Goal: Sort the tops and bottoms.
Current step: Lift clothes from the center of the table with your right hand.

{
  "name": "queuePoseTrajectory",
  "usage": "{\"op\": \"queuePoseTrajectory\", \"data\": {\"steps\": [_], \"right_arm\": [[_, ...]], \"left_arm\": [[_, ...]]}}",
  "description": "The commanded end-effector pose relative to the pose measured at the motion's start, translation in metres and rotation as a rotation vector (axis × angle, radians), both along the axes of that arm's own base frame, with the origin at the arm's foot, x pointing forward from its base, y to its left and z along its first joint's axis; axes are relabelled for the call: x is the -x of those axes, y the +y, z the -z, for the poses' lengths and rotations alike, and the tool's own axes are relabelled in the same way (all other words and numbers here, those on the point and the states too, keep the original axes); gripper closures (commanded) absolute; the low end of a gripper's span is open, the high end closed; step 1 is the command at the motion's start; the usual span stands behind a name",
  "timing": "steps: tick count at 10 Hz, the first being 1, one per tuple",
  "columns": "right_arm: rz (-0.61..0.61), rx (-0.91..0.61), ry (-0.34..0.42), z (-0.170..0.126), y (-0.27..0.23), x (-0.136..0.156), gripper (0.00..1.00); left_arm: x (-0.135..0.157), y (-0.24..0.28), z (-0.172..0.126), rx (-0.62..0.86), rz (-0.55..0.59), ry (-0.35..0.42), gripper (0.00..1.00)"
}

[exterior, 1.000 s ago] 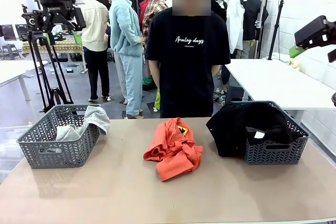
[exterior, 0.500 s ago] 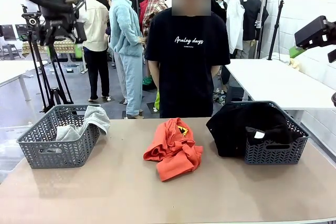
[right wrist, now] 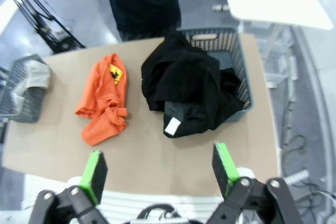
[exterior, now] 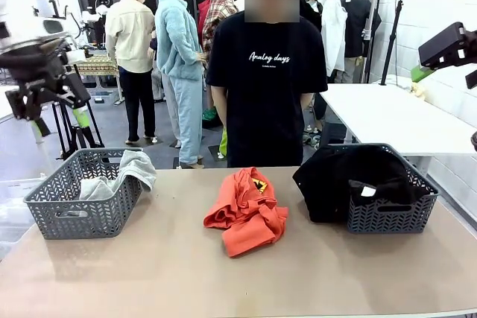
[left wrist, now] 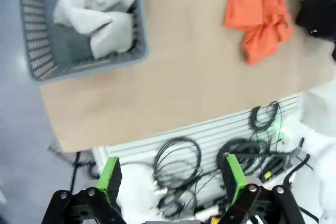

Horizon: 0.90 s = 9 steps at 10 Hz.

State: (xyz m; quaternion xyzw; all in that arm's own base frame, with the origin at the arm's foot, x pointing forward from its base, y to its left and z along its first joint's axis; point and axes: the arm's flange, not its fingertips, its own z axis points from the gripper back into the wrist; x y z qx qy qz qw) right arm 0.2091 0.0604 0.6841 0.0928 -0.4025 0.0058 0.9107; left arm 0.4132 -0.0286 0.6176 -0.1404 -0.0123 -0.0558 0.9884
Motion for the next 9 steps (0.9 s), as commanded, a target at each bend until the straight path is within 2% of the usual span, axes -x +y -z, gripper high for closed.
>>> {"op": "queuePoseTrajectory", "data": {"steps": [1, 4, 5, 6, 8, 9], "right_arm": [[-0.009, 0.004, 0.009, 0.001, -0.001, 0.0, 0.0], [-0.009, 0.004, 0.009, 0.001, -0.001, 0.0, 0.0], [-0.009, 0.004, 0.009, 0.001, -0.001, 0.0, 0.0], [-0.009, 0.004, 0.009, 0.001, -0.001, 0.0, 0.0], [-0.009, 0.004, 0.009, 0.001, -0.001, 0.0, 0.0], [-0.009, 0.004, 0.009, 0.001, -0.001, 0.0, 0.0]], "left_arm": [[0.043, 0.001, 0.019, 0.122, 0.033, -0.167, 0.0], [0.047, -0.015, -0.009, 0.068, 0.209, -0.222, 0.0], [0.048, -0.019, -0.019, 0.004, 0.265, -0.27, 0.0], [0.047, -0.023, -0.016, -0.056, 0.335, -0.275, 0.0], [0.048, -0.023, -0.004, -0.007, 0.354, -0.183, 0.0], [0.045, -0.026, 0.003, 0.01, 0.36, -0.103, 0.0]]}}
